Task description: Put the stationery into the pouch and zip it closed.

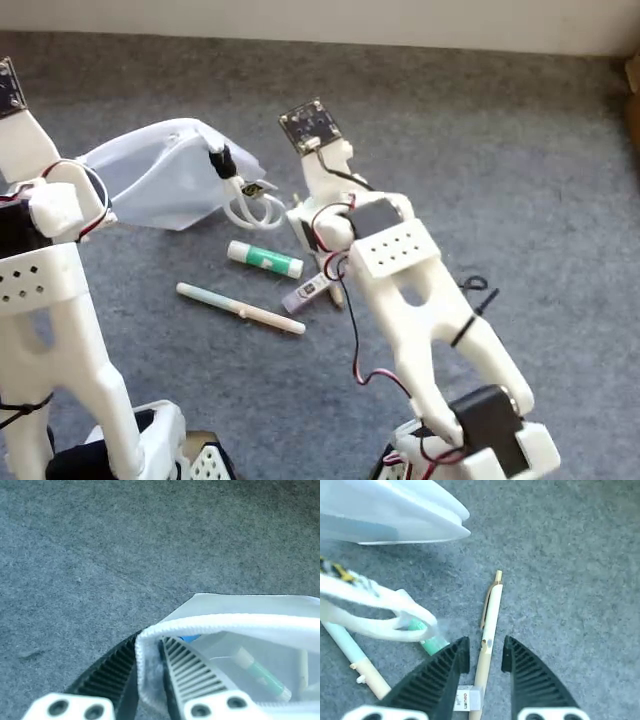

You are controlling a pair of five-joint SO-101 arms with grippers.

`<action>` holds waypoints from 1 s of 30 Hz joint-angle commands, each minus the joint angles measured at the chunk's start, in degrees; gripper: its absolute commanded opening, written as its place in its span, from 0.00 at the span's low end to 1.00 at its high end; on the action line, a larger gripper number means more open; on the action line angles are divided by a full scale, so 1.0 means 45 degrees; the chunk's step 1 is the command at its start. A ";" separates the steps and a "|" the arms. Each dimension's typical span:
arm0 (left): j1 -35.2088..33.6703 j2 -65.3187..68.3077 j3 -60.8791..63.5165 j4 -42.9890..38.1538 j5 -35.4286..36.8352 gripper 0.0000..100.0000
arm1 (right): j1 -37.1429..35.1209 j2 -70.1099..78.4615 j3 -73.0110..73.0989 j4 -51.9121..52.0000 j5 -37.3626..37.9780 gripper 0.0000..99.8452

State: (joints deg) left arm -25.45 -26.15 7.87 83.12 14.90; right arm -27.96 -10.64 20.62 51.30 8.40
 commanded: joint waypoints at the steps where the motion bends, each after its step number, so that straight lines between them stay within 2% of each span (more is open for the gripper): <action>1: -0.0400 -0.0029 -0.0205 -0.0039 0.0059 0.01 | 0.0107 0.0811 -0.1495 -0.0283 0.0020 0.11; 13: -0.0400 -0.0029 -0.0166 -0.0098 0.0059 0.01 | 0.0107 0.5304 -0.4874 -0.0283 0.0020 0.11; 30: -0.0400 -0.0029 -0.0147 -0.0078 0.0039 0.01 | 0.0147 0.8723 -0.7023 -0.0283 0.0020 0.11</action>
State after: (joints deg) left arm -25.89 -26.15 7.87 83.12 14.90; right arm -27.96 29.36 -7.25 51.21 8.40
